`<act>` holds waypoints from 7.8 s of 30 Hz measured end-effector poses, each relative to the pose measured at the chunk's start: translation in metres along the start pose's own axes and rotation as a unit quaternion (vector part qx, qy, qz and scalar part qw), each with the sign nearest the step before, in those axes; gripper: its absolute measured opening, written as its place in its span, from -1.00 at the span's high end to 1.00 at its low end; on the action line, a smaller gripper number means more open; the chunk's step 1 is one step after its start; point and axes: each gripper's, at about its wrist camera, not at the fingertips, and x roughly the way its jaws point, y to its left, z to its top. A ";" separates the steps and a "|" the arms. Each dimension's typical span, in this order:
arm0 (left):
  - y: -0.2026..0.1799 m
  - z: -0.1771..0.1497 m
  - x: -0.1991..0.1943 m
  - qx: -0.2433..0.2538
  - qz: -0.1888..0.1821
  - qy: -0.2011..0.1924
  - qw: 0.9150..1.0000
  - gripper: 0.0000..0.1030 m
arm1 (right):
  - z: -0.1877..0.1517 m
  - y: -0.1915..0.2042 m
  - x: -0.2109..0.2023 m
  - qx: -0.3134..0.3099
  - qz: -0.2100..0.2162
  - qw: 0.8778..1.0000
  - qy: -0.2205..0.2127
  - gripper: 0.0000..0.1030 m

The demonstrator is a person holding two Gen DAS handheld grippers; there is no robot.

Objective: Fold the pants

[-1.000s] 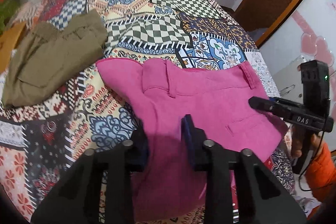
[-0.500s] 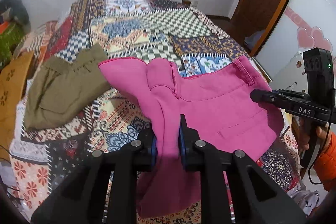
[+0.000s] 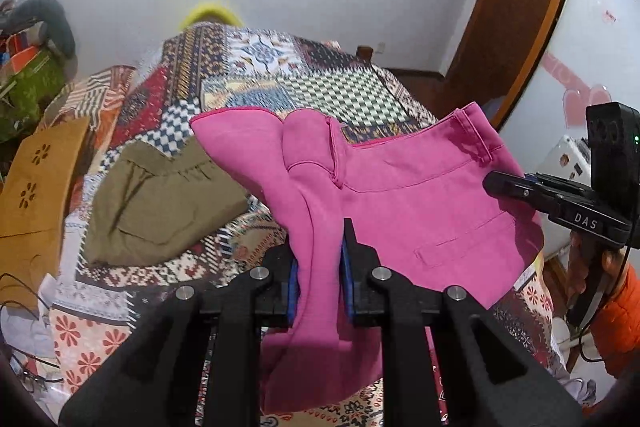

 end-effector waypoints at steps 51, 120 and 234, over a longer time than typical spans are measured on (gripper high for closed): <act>0.248 0.018 0.091 -0.115 0.068 0.022 0.991 0.67 | 0.083 0.089 0.240 -0.063 0.082 0.992 0.072 0.74; -0.016 -0.036 -0.252 -0.005 0.154 -0.297 0.942 -0.26 | 0.040 0.202 -0.104 -0.186 0.077 0.953 -0.226 -0.05; -0.024 -0.061 -0.249 -0.026 0.145 -0.306 0.941 -0.99 | 0.012 0.191 -0.125 -0.151 0.006 0.953 -0.261 -1.00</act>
